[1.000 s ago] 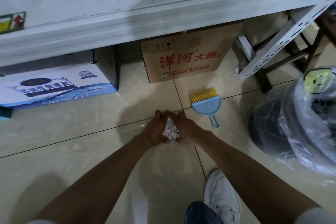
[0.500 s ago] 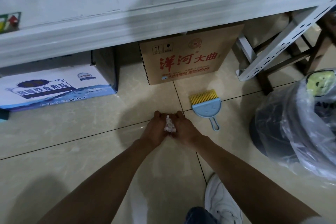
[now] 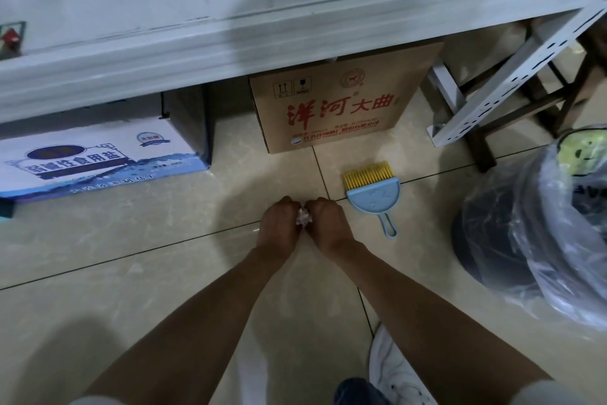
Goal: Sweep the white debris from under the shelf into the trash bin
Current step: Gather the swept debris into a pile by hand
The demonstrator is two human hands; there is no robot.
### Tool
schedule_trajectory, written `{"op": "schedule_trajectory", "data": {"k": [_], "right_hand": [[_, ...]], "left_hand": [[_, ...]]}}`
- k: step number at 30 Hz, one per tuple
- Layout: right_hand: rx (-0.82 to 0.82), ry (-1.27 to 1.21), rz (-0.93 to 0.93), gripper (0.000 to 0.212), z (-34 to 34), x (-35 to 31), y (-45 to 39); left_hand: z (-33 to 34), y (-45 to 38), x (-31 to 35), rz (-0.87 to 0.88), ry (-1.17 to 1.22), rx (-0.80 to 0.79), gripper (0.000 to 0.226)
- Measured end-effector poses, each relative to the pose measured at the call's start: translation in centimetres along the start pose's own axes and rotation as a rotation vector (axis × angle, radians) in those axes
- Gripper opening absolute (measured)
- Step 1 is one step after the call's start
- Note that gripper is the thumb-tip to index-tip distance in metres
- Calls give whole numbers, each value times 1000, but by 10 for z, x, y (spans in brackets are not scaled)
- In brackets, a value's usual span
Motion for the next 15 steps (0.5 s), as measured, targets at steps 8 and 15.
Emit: {"op": "schedule_trajectory", "data": {"k": [8, 15], "right_hand": [[-21, 2, 23, 17, -15, -5, -13], [-20, -8, 17, 14, -64, -18, -23]], "left_hand": [[-14, -8, 8, -5, -50, -37, 14], [-54, -20, 26, 61, -80, -3, 10]]}}
Point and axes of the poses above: each hand's wrist, its own y-axis away from the middle knuckle, its own z-axis out of the palm, x = y × z, the point moved 1 cm from there along -y, towards the middle knuckle, and after that the axes turned 3 degrees about -z, right-handed, at the moved point
